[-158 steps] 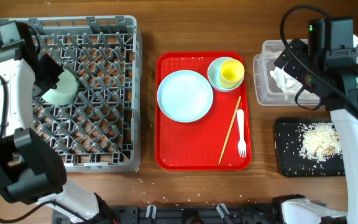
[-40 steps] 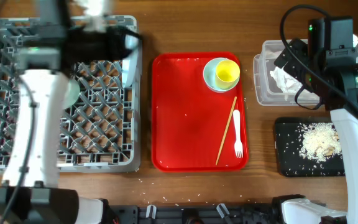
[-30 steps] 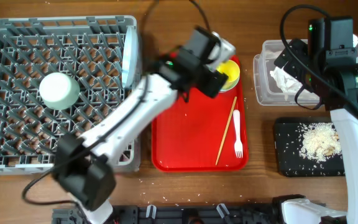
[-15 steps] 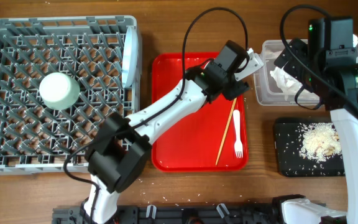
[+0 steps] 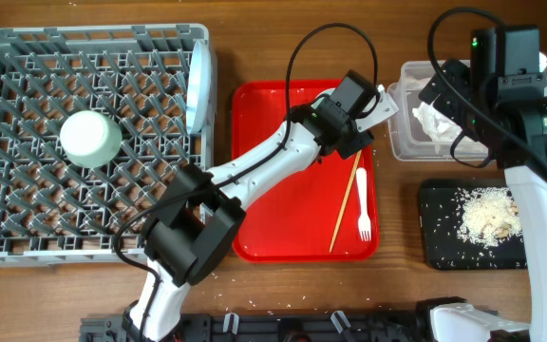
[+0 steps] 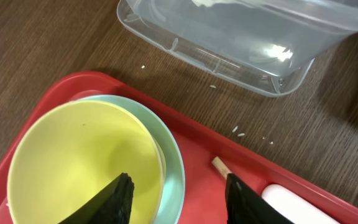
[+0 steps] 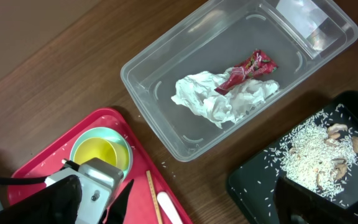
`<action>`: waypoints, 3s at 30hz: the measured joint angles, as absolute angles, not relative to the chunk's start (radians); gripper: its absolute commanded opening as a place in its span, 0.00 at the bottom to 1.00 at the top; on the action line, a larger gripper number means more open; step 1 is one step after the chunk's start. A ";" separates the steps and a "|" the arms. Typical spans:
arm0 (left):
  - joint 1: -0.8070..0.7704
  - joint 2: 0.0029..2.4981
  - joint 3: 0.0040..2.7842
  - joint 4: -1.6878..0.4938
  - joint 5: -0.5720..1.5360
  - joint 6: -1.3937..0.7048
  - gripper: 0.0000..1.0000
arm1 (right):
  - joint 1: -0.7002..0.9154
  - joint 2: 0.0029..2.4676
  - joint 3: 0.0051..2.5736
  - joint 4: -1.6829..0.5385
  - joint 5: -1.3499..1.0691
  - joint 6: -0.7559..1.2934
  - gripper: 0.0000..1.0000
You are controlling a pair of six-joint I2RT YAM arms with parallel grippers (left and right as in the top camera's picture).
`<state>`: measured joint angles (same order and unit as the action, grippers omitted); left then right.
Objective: Sort waste into correct bins and load items into the dishwasher rack
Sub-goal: 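Reach the left gripper to the yellow cup and grip its rim, then lift the yellow cup with the left gripper and carry it to the rack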
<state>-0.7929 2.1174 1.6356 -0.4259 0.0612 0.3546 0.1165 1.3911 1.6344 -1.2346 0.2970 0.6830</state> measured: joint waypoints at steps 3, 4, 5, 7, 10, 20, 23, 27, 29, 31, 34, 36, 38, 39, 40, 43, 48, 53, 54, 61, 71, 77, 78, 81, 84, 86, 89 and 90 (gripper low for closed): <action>-0.793 2.117 1.636 -0.441 0.061 0.355 0.46 | 0.117 1.391 1.634 -1.235 0.297 0.683 1.00; -0.793 2.117 1.636 -0.444 0.061 0.355 0.46 | 0.117 1.391 1.634 -1.234 0.297 0.683 1.00; -0.793 2.117 1.636 -0.448 0.061 0.355 0.45 | 0.117 1.391 1.634 -1.234 0.297 0.683 1.00; -0.793 2.119 1.636 -0.456 0.061 0.355 0.41 | 0.117 1.391 1.634 -1.235 0.297 0.683 1.00; -0.793 2.128 1.636 -0.461 0.061 0.354 0.38 | 0.117 1.391 1.634 -1.235 0.297 0.683 1.00; -0.793 2.130 1.636 -0.471 0.061 0.354 0.33 | 0.117 1.391 1.634 -1.234 0.297 0.683 1.00; -0.793 2.131 1.636 -0.471 0.061 0.354 0.34 | 0.117 1.391 1.634 -1.235 0.297 0.683 1.00; -0.793 2.168 1.636 -0.471 0.061 0.354 0.32 | 0.117 1.391 1.634 -1.235 0.297 0.683 1.00; -0.793 2.180 1.636 -0.469 0.061 0.354 0.29 | 0.117 1.391 1.634 -1.235 0.297 0.683 1.00; -0.792 2.180 1.636 -0.453 0.061 0.354 0.26 | 0.117 1.391 1.634 -1.234 0.297 0.683 0.99; -0.792 2.180 1.636 -0.448 0.061 0.354 0.25 | 0.117 1.391 1.634 -1.235 0.297 0.683 1.00; -0.792 2.180 1.636 -0.448 0.061 0.354 0.23 | 0.117 1.391 1.634 -1.235 0.297 0.683 1.00; -0.792 2.180 1.636 -0.448 0.061 0.354 0.23 | 0.117 1.391 1.634 -1.235 0.297 0.683 1.00; -0.792 2.179 1.636 -0.448 0.061 0.354 0.23 | 0.117 1.391 1.634 -1.234 0.297 0.683 1.00; -0.792 2.177 1.636 -0.448 0.061 0.354 0.22 | 0.117 1.391 1.634 -1.235 0.297 0.683 1.00; -0.792 2.165 1.636 -0.450 0.061 0.354 0.19 | 0.117 1.391 1.634 -1.234 0.297 0.683 1.00; -0.792 2.162 1.636 -0.452 0.053 0.354 0.09 | 0.117 1.391 1.634 -1.235 0.297 0.683 1.00; -0.792 2.153 1.636 -0.450 0.034 0.357 0.04 | 0.117 1.391 1.634 -1.234 0.297 0.683 1.00; -0.792 2.152 1.636 -0.451 0.034 0.357 0.04 | 0.117 1.391 1.634 -1.235 0.297 0.683 1.00; -0.792 2.121 1.636 -0.476 0.034 0.261 0.04 | 0.117 1.391 1.634 -1.235 0.297 0.683 1.00; -0.590 1.704 1.636 -0.592 0.210 -0.031 0.04 | 0.117 1.391 1.634 -1.235 0.297 0.683 1.00; -0.126 1.579 1.636 -0.689 0.628 -0.181 0.04 | 0.117 1.391 1.634 -1.235 0.297 0.683 1.00; -0.036 1.582 1.636 -0.709 0.695 -0.204 0.04 | 0.117 1.391 1.634 -1.235 0.297 0.683 1.00; 0.174 1.614 1.636 -0.714 0.814 -0.246 0.04 | 0.117 1.391 1.634 -1.235 0.297 0.683 1.00; 0.317 1.731 1.637 -0.702 0.953 -0.262 0.04 | 0.117 1.391 1.634 -1.235 0.297 0.683 1.00; 0.354 1.812 1.636 -0.673 1.001 -0.271 0.05 | 0.117 1.391 1.634 -1.235 0.297 0.683 1.00; 0.384 1.962 1.634 -0.548 1.081 -0.318 0.06 | 0.117 1.391 1.634 -1.235 0.297 0.683 1.00; 0.387 2.001 1.632 -0.477 1.107 -0.346 0.07 | 0.117 1.391 1.634 -1.235 0.297 0.683 1.00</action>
<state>0.3866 2.0010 1.6321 -0.4774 1.1072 -0.3458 0.1165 1.3914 1.6344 -1.2350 0.2974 0.6830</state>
